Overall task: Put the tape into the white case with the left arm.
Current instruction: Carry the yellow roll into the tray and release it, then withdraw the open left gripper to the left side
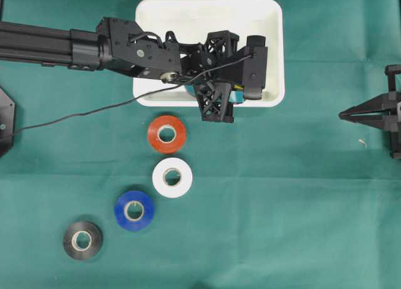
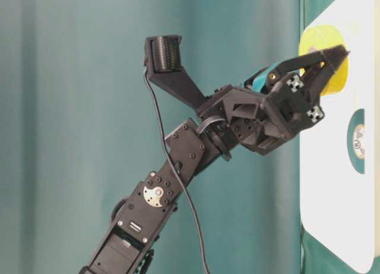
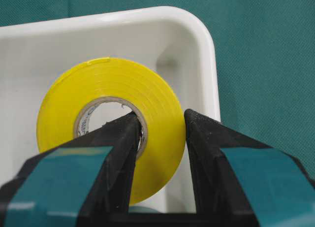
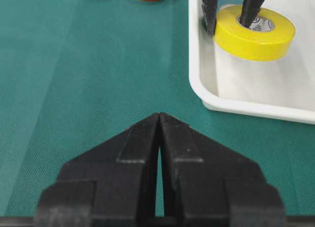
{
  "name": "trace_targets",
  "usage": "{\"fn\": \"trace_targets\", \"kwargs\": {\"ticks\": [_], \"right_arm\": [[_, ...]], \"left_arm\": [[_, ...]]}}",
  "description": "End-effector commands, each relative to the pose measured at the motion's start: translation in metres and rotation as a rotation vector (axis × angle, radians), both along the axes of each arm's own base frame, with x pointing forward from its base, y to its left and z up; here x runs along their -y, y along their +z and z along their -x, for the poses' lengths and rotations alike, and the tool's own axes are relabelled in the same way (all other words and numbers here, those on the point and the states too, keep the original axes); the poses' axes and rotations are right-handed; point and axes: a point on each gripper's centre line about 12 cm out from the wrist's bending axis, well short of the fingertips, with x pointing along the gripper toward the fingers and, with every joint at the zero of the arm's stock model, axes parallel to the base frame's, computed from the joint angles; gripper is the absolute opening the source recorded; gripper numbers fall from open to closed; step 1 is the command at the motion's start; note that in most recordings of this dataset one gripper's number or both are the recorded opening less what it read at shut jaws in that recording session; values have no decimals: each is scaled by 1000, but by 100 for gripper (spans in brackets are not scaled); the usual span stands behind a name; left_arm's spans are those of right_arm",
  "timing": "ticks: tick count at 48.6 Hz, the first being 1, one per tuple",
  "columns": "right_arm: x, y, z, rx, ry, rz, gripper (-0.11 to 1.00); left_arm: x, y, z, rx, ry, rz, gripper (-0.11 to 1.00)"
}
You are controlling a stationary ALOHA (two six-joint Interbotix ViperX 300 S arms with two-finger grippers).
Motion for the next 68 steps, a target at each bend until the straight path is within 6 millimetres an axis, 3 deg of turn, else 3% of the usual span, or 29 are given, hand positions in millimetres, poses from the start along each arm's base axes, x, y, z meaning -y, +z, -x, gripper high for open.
{"fn": "trace_targets", "kwargs": {"ticks": [1,7,17,23,43,54,68], "right_arm": [[0,5,-2,15,0,0,-9],[0,5,-2,15,0,0,-9],[0,5,-2,15,0,0,-9],[0,5,-2,15,0,0,-9],[0,5,-2,15,0,0,-9],[0,5,-2,17,0,0,-9],[0,5,-2,17,0,0,-9]], "left_arm": [[-1,19,-4,46,3,-5,27],[0,17,-3,41,2,-4,31],[1,20,1,41,0,-5,87],[4,23,4,46,-5,-5,82],[26,41,19,66,-46,-4,81],[40,62,43,92,-67,-1,81],[58,65,87,76,-101,7,81]]}}
